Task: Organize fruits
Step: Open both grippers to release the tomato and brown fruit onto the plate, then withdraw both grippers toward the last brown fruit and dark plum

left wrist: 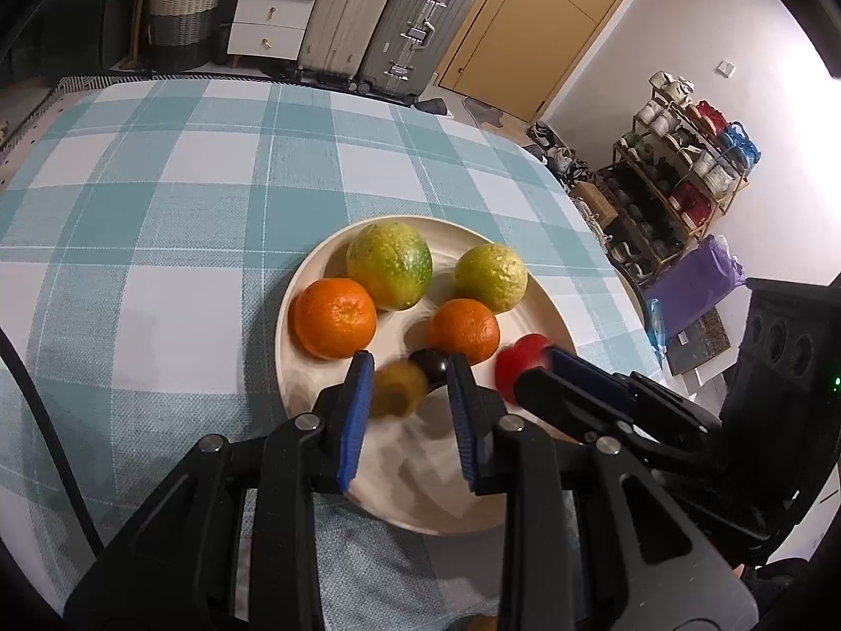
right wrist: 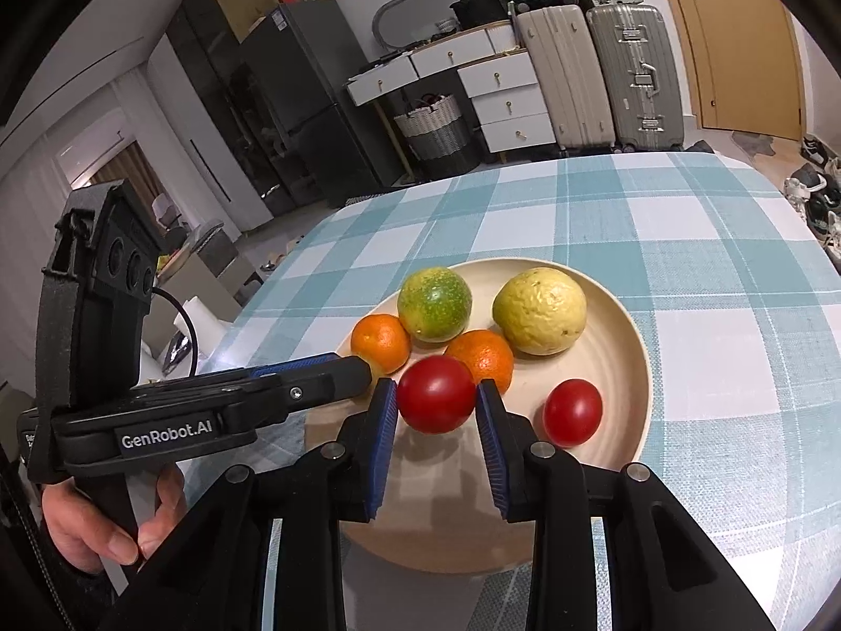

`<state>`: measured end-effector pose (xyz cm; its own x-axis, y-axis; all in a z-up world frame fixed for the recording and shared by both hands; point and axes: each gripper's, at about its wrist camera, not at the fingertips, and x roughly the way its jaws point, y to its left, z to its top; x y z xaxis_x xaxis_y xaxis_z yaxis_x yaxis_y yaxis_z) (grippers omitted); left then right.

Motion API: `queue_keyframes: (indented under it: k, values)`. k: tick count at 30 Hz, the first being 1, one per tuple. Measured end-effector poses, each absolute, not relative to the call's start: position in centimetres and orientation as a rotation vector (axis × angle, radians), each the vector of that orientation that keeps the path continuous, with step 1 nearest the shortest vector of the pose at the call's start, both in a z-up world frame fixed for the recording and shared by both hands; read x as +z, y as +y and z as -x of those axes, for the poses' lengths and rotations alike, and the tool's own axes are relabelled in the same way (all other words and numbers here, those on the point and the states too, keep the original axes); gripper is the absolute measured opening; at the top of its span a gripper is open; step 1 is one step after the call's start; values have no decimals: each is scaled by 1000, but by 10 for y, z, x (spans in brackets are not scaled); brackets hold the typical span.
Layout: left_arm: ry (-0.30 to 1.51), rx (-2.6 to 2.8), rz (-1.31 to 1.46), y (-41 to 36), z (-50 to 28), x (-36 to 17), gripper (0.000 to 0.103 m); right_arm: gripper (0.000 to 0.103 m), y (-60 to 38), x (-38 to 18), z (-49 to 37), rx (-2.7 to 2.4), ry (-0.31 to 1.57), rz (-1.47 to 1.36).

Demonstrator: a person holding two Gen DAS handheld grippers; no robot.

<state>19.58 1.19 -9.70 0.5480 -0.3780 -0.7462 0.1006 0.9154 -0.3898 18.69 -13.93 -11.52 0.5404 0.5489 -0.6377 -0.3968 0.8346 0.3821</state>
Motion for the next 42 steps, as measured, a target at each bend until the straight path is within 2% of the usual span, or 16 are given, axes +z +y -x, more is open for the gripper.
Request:
queue_keyframes:
  k: [2,19,20,22,25,26,28,29,30,33,36,38,42]
  values:
    - [956,-285,303,11,-196,-96,25,47,-141,-112,-186,563,811,-205]
    - [909,-231,269,13,-165,-68,31,51,-159,-93,-161,526,760,-230]
    - [906,-230,268,13,-162,-67,33,51,-159,-93,-161,520,760,-229]
    - [901,-220,262,12,-156,-64,44,52,-160,-92,-158,503,759,-219]
    - [893,-205,249,10,-147,-62,45,55,-161,-89,-151,498,751,-211]
    - [895,-201,245,10,-143,-63,46,62,-162,-88,-149,498,748,-213]
    - [900,-191,239,8,-137,-63,55,73,-164,-86,-145,505,742,-233]
    - [900,-186,236,7,-134,-63,58,75,-166,-85,-141,506,730,-242]
    - [900,-175,229,6,-129,-62,63,76,-166,-83,-138,506,723,-243]
    - [884,-144,193,2,-118,-58,68,76,-169,-80,-129,494,706,-239]
    - [855,-122,154,-5,-105,-51,82,79,-171,-77,-123,489,698,-236]
    - [843,-117,147,-7,-96,-48,82,84,-173,-75,-117,483,690,-233]
    - [857,-95,150,-9,-86,-47,84,86,-173,-72,-106,471,675,-208]
